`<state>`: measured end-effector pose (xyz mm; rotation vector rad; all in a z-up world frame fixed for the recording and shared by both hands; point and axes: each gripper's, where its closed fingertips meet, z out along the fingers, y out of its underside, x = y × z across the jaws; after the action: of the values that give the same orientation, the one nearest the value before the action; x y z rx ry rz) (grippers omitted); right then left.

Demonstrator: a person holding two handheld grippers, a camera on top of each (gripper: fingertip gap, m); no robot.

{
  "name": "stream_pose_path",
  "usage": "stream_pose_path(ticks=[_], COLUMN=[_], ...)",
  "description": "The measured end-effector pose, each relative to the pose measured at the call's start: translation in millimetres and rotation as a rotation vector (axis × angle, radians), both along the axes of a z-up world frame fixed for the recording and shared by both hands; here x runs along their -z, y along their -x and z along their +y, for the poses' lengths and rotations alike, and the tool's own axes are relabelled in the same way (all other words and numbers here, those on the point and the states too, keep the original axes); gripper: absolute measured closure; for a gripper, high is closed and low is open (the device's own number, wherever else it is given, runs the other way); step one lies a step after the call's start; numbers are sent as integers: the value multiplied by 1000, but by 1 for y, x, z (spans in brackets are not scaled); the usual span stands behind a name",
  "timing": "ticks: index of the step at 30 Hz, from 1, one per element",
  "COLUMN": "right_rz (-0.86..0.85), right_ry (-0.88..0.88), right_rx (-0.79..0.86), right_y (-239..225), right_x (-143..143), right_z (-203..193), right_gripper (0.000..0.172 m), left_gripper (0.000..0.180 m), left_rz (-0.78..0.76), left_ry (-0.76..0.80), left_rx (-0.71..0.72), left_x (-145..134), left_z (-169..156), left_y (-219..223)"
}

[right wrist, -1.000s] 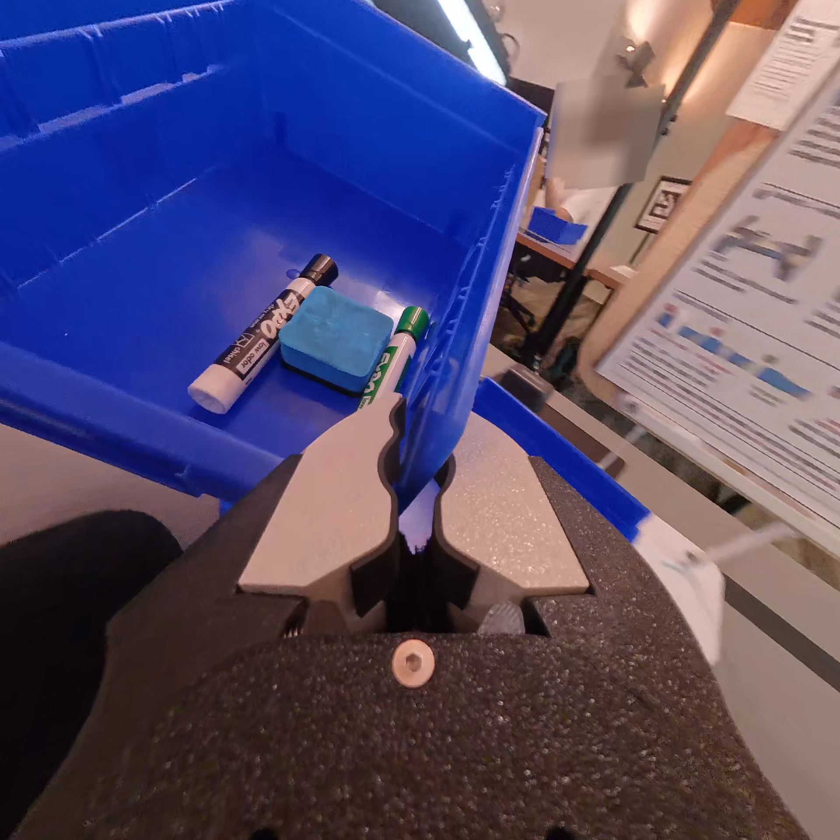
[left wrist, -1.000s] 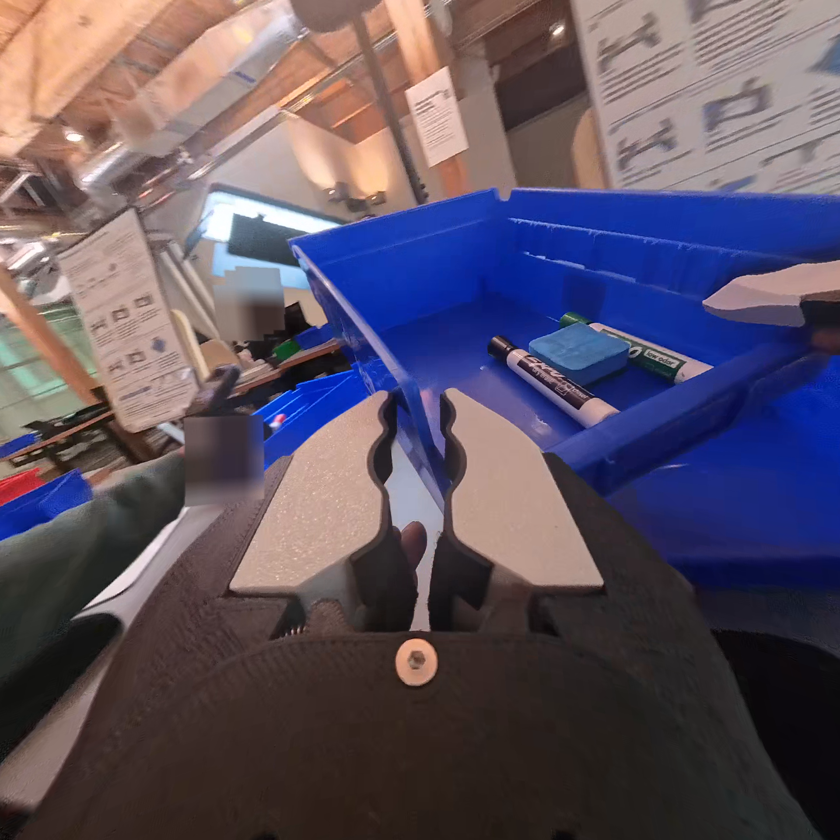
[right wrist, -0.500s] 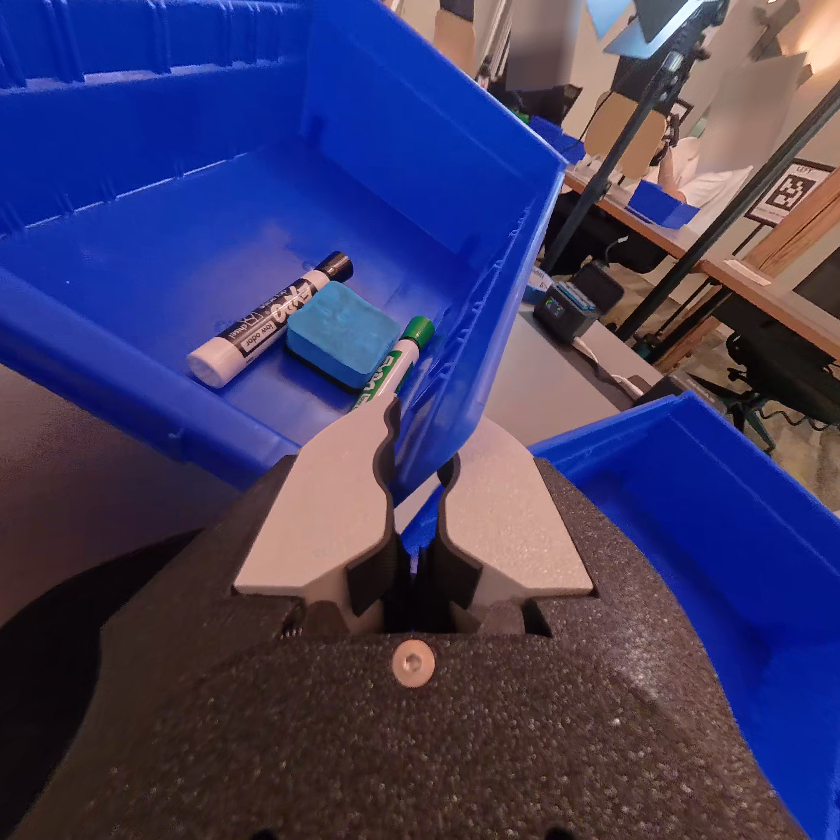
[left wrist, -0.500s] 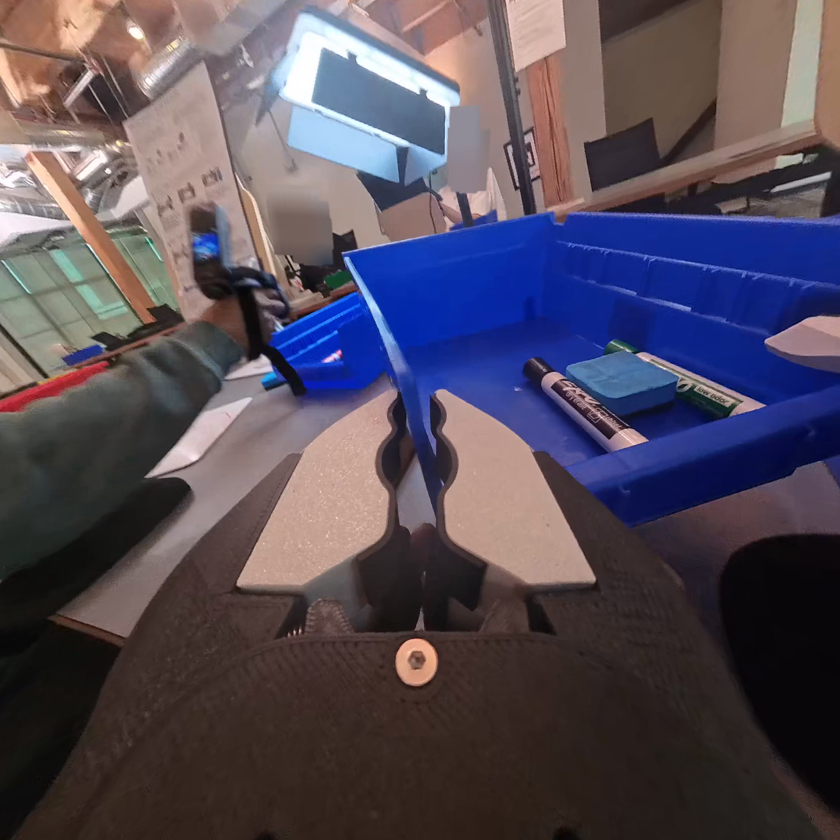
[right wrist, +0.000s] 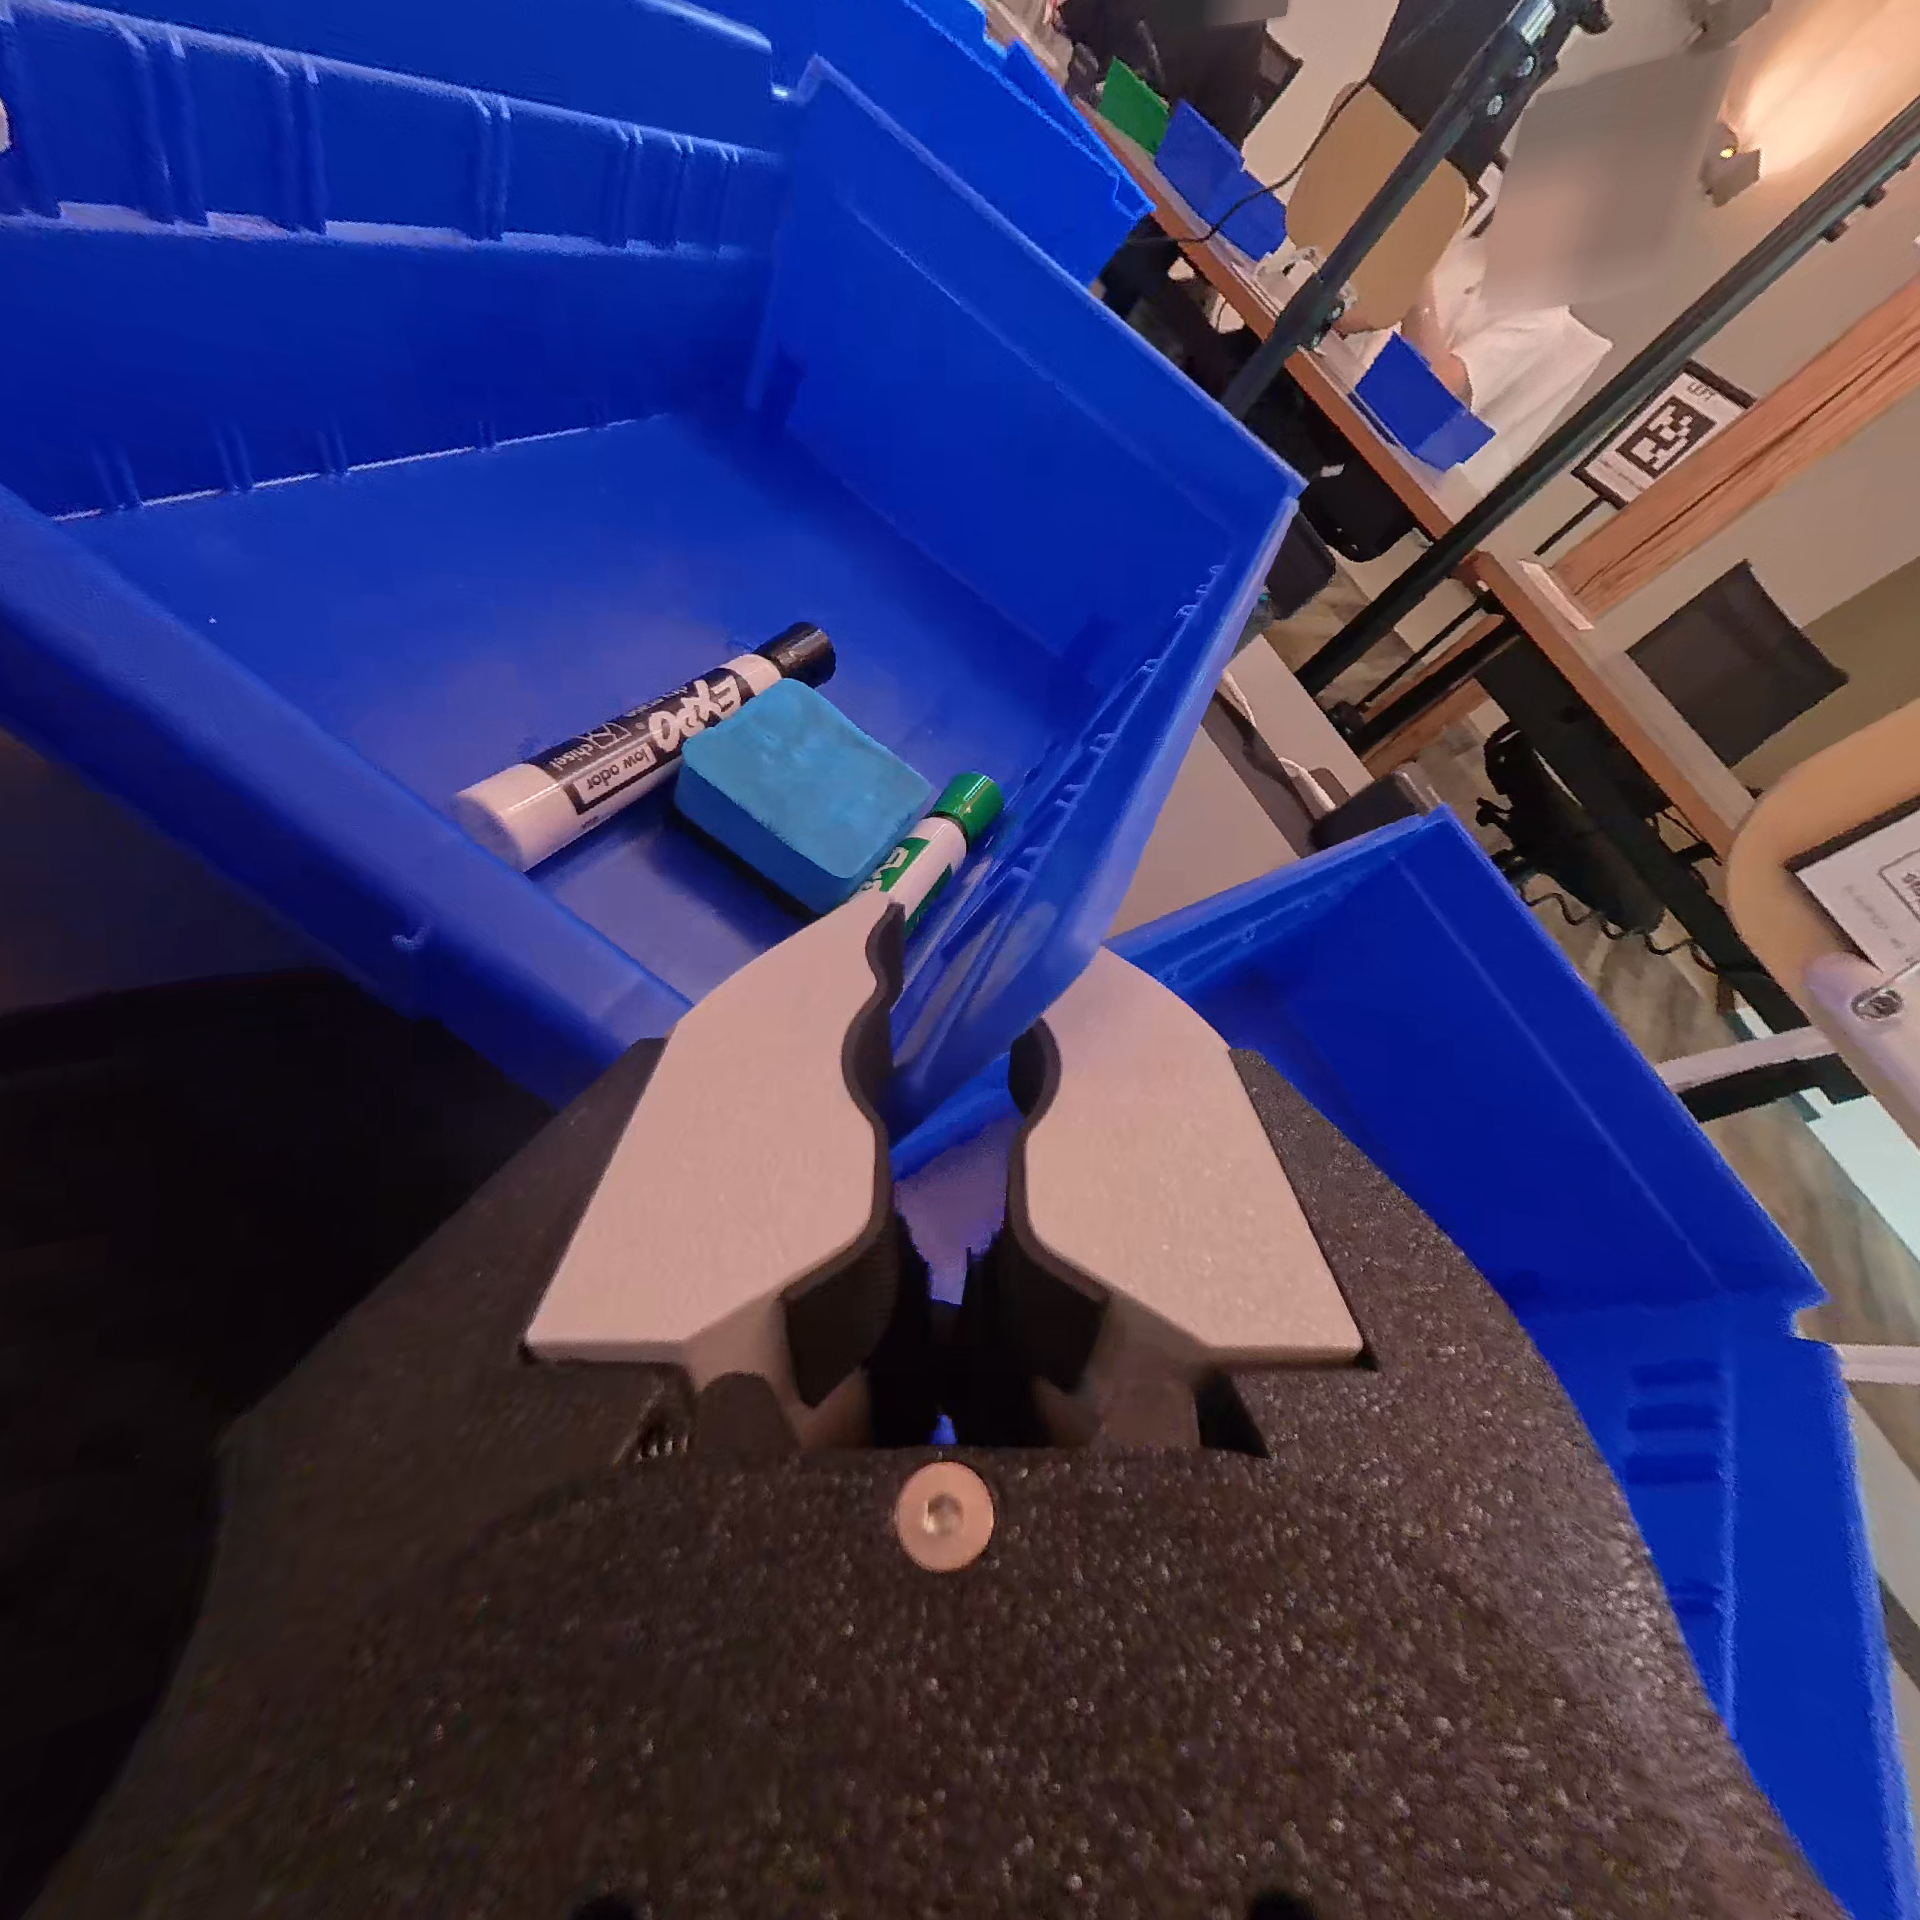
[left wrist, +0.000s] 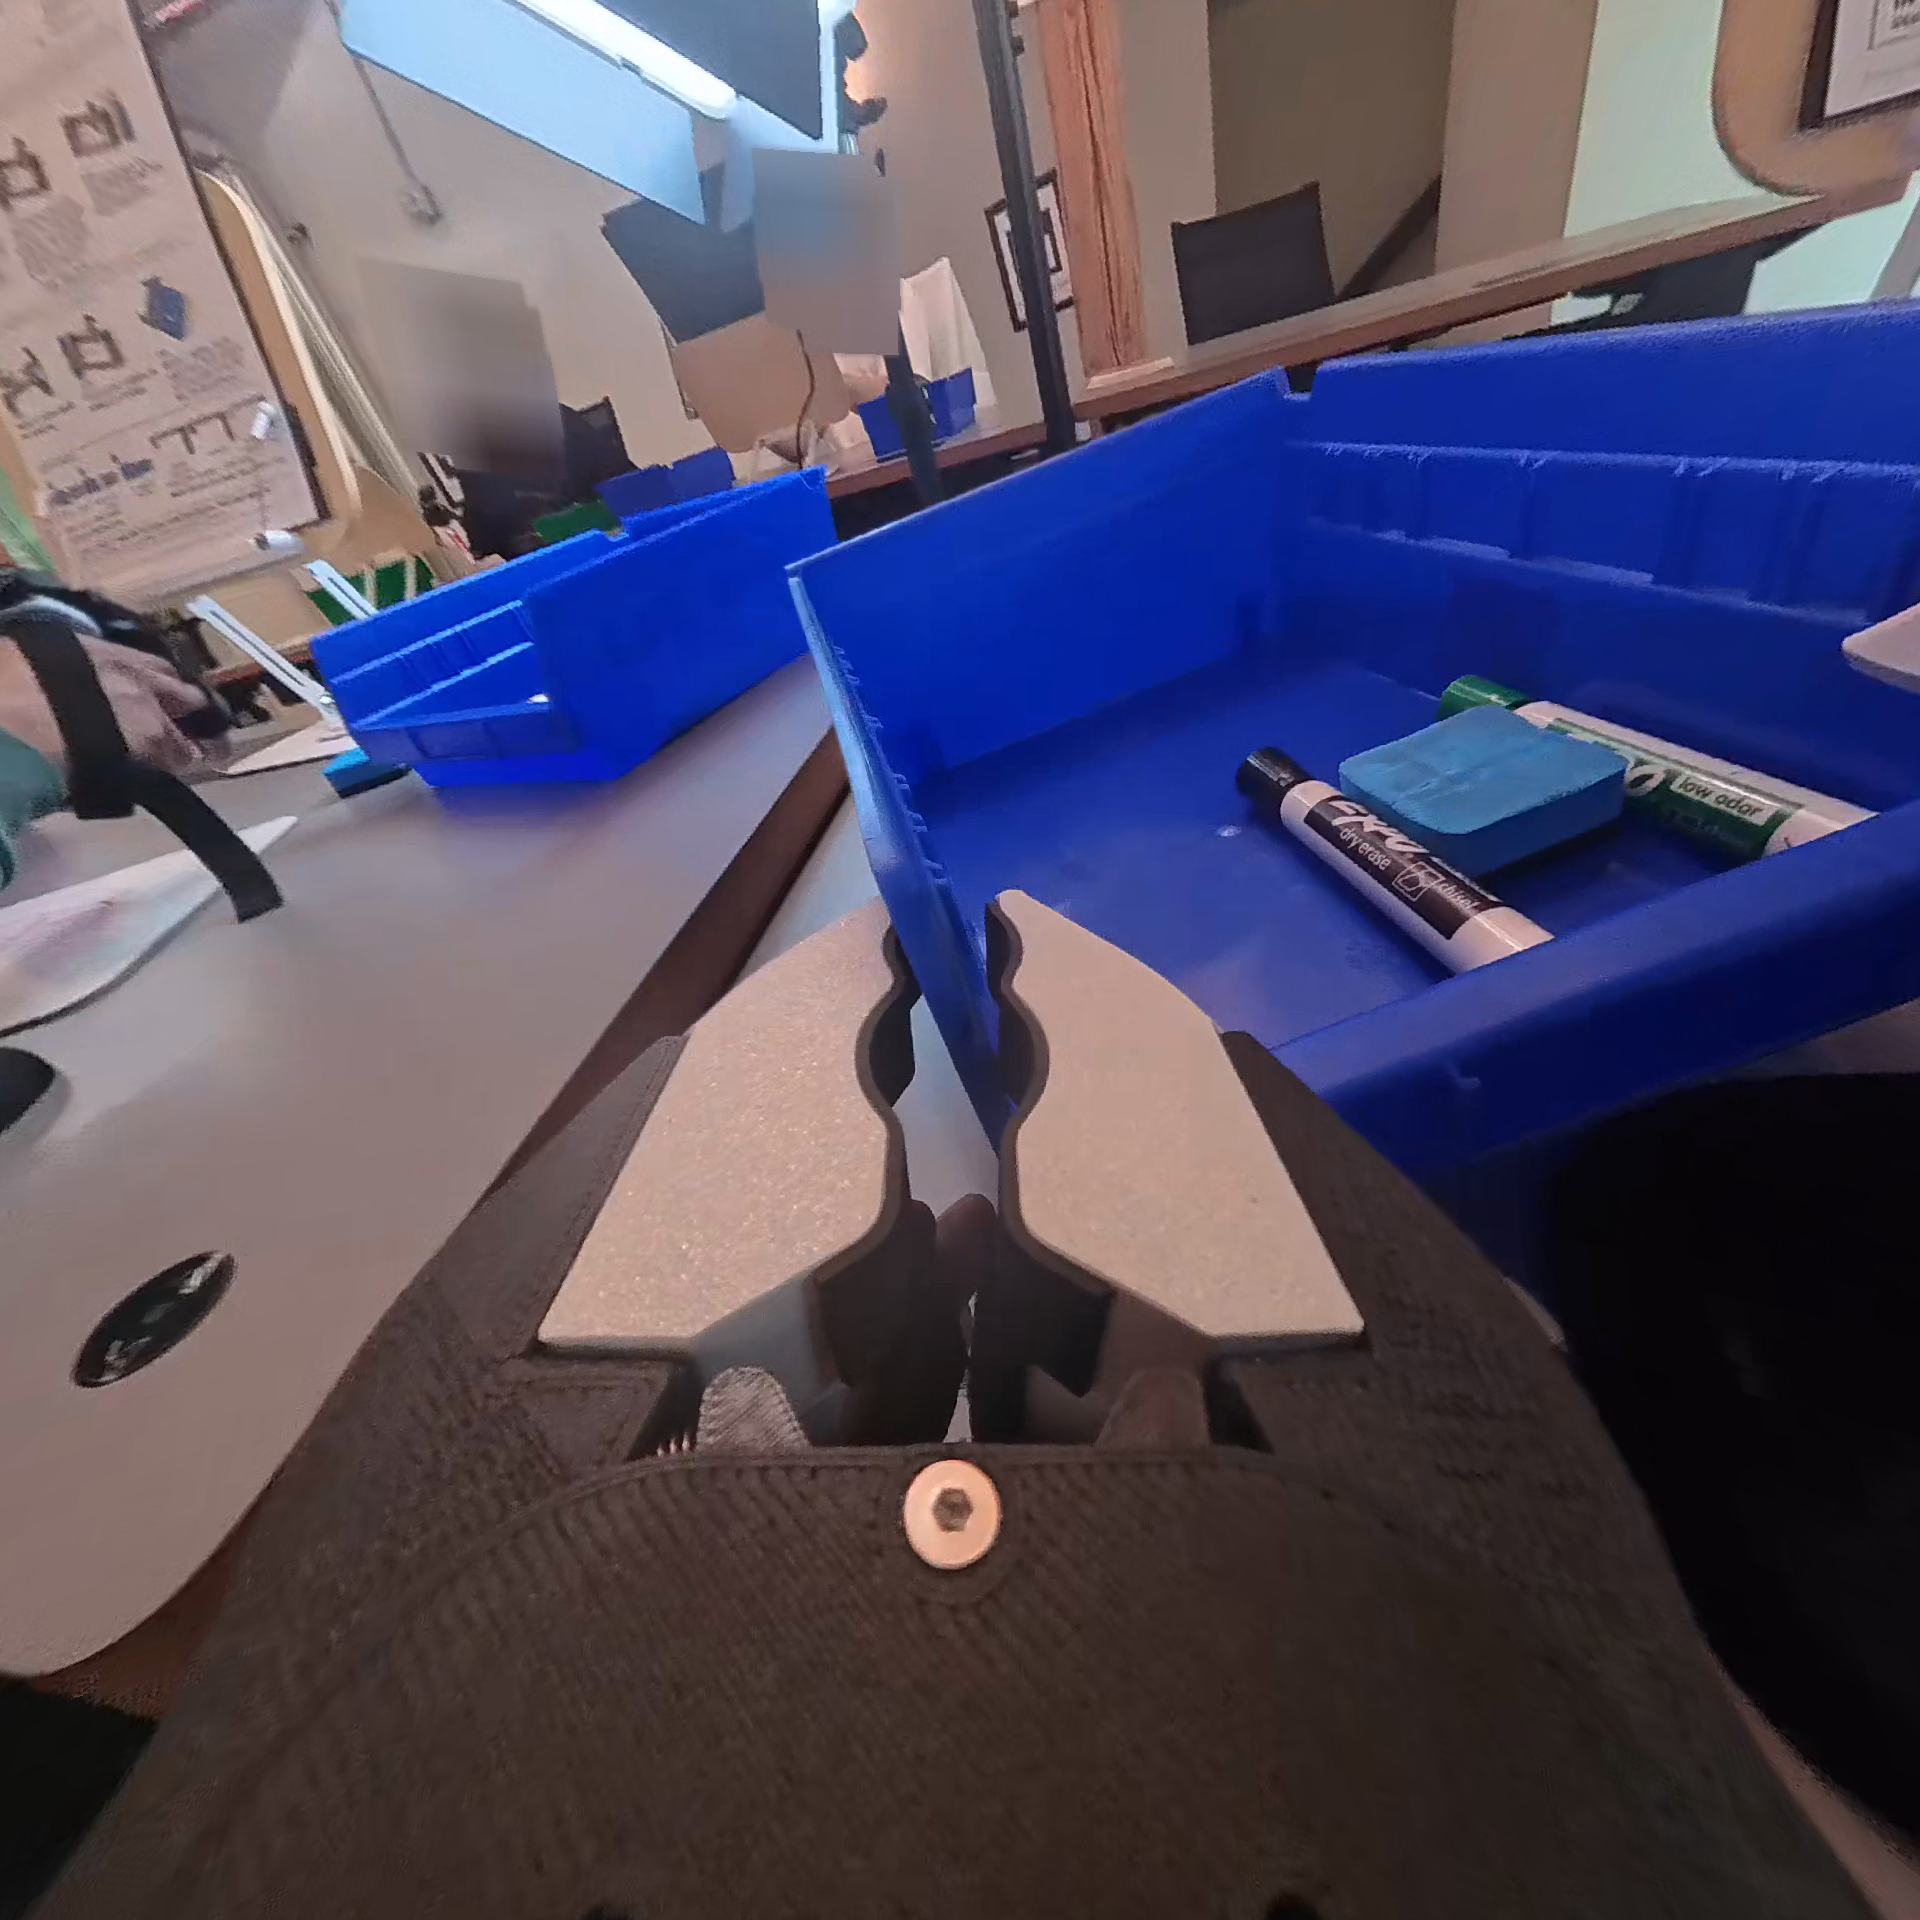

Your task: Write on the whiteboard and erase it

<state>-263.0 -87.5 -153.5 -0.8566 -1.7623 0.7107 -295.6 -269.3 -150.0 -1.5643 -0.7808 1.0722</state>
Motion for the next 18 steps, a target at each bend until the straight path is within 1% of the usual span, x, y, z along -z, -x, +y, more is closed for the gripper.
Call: stream_pose_path(ticks=[4, 7, 13, 15, 18], right_rz=[-42, -68, -150, -239, -433], right_ry=[-59, -68, -86, -105, -154], right_rx=[12, 25, 5, -7, -19], right_y=[0, 4, 18, 23, 20], right_x=[4, 6, 6, 12, 30], right_z=[1, -1, -14, -15, -13], right_gripper=[154, 153, 150, 148, 146], left_gripper=[170, 170, 170, 169, 168], left_rz=[-43, -43, -96, -118, -138], left_ry=[-15, -7, -50, -14, 37], left_rx=[9, 17, 11, -3, 8], left_x=[14, 13, 16, 21, 26], left_z=[1, -2, -15, -17, -16], left_y=[6, 10, 25, 28, 29])
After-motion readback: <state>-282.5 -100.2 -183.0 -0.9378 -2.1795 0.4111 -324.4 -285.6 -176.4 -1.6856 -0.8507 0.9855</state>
